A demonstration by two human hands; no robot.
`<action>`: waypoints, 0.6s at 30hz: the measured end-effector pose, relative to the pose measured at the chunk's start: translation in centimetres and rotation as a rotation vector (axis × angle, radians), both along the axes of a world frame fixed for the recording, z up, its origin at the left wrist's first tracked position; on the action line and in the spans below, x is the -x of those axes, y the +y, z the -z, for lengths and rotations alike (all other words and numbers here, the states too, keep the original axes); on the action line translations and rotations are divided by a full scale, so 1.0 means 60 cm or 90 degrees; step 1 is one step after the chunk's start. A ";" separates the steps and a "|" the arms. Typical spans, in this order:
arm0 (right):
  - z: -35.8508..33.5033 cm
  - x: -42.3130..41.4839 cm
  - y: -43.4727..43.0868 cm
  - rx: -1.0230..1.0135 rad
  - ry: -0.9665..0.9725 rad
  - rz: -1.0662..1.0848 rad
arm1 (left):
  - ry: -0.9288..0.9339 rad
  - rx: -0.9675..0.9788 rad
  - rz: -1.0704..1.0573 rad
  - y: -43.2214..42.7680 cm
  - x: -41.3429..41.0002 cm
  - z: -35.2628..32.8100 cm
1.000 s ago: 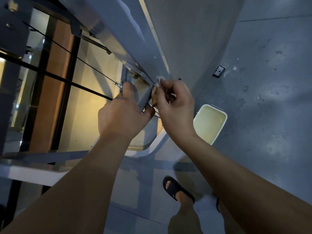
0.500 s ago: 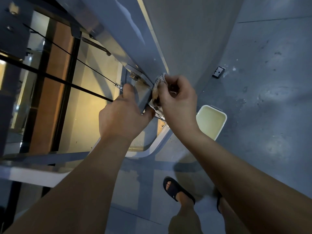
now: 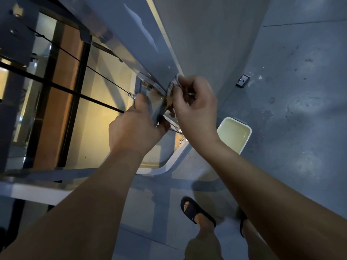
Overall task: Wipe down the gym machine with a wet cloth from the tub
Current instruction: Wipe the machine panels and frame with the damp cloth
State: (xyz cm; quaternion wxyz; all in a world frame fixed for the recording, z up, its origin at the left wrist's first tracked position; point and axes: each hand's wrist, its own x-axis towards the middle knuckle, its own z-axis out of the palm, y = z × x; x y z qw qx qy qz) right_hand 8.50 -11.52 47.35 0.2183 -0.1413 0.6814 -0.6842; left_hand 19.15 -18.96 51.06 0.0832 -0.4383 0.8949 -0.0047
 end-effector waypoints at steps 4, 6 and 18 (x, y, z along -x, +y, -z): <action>-0.010 0.004 -0.008 -0.015 -0.021 0.013 | -0.011 0.004 0.000 0.001 0.000 0.000; -0.019 0.002 -0.007 0.021 0.046 0.005 | -0.022 0.010 0.003 0.000 0.001 -0.001; -0.036 0.008 0.001 -0.004 0.090 -0.003 | -0.017 -0.006 -0.006 0.003 0.004 -0.006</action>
